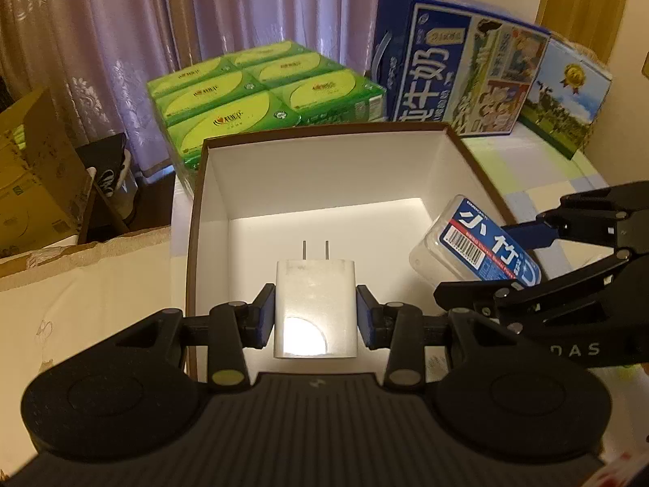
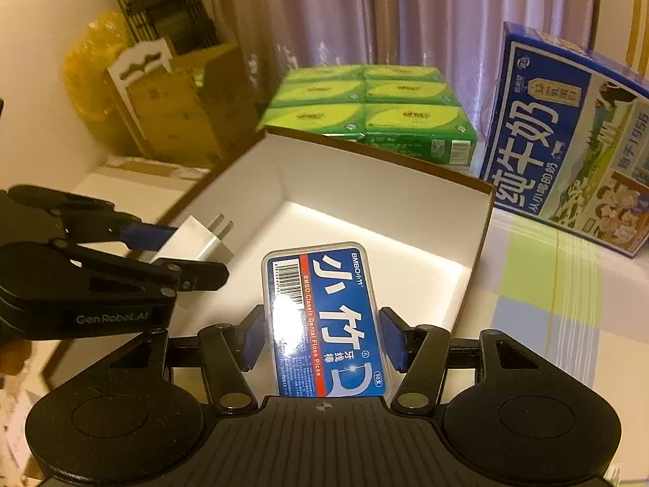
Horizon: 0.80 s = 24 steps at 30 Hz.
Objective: Organize rigid objects
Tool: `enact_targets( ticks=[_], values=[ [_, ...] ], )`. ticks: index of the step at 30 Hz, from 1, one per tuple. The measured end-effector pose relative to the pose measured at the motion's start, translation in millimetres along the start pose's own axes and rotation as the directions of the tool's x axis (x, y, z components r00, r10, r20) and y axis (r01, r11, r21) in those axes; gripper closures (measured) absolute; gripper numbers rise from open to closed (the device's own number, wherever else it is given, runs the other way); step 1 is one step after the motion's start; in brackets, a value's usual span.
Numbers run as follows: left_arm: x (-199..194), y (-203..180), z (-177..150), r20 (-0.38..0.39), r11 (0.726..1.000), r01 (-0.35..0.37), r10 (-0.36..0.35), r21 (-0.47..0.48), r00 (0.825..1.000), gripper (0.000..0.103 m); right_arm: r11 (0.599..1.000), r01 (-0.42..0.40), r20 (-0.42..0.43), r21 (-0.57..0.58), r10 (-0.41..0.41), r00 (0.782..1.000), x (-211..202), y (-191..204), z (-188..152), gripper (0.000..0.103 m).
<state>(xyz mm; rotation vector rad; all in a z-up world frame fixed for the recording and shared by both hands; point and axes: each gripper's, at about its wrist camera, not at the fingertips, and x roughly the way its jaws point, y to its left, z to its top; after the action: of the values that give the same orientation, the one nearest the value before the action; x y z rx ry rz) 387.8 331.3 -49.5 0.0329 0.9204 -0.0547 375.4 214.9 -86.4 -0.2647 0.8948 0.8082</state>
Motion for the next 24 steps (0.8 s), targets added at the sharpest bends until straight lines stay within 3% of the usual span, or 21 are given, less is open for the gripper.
enact_targets(
  ticks=[11,24],
  values=[
    [45.3,8.0,19.0,-0.042,0.999,-0.001,0.003,0.039,0.999,0.067,0.989,0.108,-0.008,-0.101,-0.110,0.994,47.4,-16.9,18.0,0.047],
    [68.3,3.3,25.7,-0.061,0.998,-0.007,0.010,0.059,0.998,0.067,0.990,0.081,-0.001,-0.119,-0.082,0.997,48.0,-24.8,17.8,0.038]
  ],
)
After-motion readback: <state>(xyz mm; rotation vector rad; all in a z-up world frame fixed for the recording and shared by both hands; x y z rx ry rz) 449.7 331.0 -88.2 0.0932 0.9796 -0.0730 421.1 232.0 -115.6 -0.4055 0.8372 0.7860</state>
